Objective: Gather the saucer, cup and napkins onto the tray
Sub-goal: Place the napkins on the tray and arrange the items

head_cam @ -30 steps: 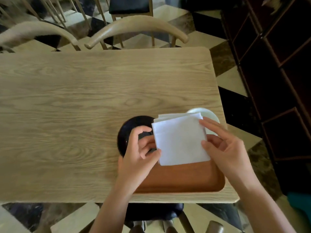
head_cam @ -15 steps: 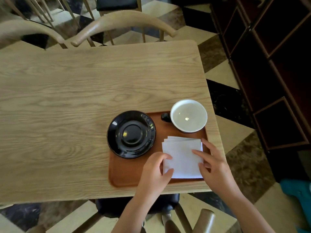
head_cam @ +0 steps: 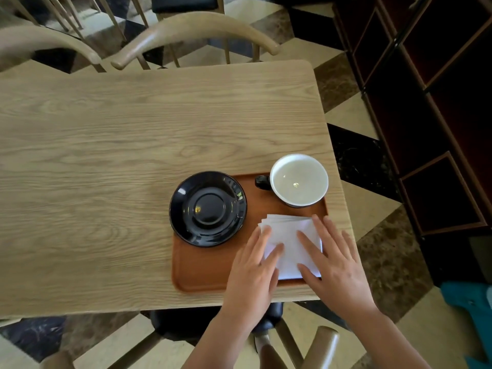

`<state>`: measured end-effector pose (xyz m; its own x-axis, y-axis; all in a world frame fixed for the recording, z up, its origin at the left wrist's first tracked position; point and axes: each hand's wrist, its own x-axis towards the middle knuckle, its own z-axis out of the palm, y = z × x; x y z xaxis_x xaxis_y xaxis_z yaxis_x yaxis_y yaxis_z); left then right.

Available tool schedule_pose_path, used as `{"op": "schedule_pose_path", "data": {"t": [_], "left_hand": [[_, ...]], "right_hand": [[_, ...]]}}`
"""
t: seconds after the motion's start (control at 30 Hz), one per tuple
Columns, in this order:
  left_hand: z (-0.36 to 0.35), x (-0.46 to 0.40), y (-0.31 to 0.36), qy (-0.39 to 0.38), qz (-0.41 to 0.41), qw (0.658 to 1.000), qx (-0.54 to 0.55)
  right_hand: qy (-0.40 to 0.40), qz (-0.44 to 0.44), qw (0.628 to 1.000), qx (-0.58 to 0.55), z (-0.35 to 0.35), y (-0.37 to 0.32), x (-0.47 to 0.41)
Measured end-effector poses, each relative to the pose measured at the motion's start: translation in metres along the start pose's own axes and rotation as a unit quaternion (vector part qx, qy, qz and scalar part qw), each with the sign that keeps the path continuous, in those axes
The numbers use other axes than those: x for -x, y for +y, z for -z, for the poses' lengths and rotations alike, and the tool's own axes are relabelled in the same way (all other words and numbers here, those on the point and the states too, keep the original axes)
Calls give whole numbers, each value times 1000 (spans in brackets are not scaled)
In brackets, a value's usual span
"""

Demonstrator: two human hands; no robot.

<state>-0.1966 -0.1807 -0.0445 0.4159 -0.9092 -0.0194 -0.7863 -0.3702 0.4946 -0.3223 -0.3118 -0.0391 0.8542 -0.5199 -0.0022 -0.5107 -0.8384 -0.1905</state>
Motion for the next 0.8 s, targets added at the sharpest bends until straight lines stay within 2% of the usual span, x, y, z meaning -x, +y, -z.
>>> {"op": "schedule_pose_path", "data": {"t": [0.2, 0.3, 0.4, 0.5, 0.57, 0.67, 0.8], "left_hand": [[-4, 10, -2, -57, 7, 994, -93], [-7, 13, -2, -65, 20, 992, -110], [-5, 12, 0, -72, 23, 991, -113], [3, 14, -3, -54, 18, 994, -95], [16, 20, -12, -25, 26, 997, -69], [35, 31, -37, 15, 61, 995, -77], [51, 42, -68, -2, 135, 982, -132]], "right_hand": [[-115, 20, 990, 73, -6, 4, 2], [-136, 17, 987, 78, -4, 5, 2], [-105, 4, 992, 65, -1, 0, 3], [-13, -6, 1000, -16, 1, -15, 0], [44, 19, 997, -64, 1, -32, -7], [49, 75, 992, -85, -1, -62, -23], [23, 116, 991, -68, -10, -90, -47]]}}
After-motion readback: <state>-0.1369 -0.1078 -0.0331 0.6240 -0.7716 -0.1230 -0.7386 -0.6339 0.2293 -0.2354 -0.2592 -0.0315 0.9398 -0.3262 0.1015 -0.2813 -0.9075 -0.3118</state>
